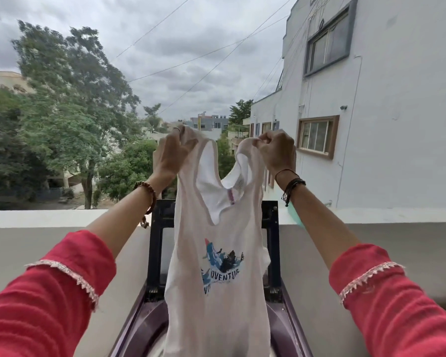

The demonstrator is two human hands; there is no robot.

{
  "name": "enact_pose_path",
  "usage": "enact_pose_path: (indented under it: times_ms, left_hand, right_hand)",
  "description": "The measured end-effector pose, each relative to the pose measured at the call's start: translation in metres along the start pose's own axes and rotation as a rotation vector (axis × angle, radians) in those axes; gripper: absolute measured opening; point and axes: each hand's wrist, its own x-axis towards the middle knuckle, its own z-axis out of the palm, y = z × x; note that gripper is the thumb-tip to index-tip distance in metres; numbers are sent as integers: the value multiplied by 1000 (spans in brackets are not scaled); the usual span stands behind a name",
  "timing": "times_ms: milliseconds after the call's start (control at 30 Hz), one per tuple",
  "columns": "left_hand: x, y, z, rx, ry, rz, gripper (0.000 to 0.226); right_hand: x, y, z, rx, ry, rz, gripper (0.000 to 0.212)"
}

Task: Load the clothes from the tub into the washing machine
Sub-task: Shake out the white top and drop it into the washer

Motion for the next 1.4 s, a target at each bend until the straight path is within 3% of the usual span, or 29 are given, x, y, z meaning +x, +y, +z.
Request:
enact_pose_path:
  times_ms: [167, 333, 567, 733, 833, 1100, 1200, 1267, 1400]
  left_hand:
    - [2, -12, 3, -31, 26, -118, 20]
    - [6, -3, -1, -135, 63, -88, 20]
    - [-35, -12, 9, -174, -79, -88, 15]
    - [-97, -49, 36, -185, -431, -286, 28]
    - [-145, -74, 51, -108, -663, -364, 29]
    - [-249, -136, 84, 129, -931, -561, 30]
    - [-288, -155, 90, 176, -1326, -678, 20]
    - [-315, -169, 95, 234, -1531, -709, 31]
    - [-354, -183, 101, 85, -1417, -988, 29]
  right_hand:
    - [8, -7, 3, 83, 27, 54, 17]
    - [7, -14, 4, 172, 88, 80, 20]
    - [-29, 0, 26, 158, -128, 151, 16]
    - [-88, 31, 58, -2, -545, 147, 25]
    - [-130, 61, 79, -90, -767, 243, 31]
    - [-236, 121, 124, -240, -1000, 422, 26]
    - [-276, 147, 140, -254, -1146, 501, 18]
    - [-301, 163, 149, -276, -1281, 553, 23]
    - [-335, 170, 157, -256, -1284, 595, 26]
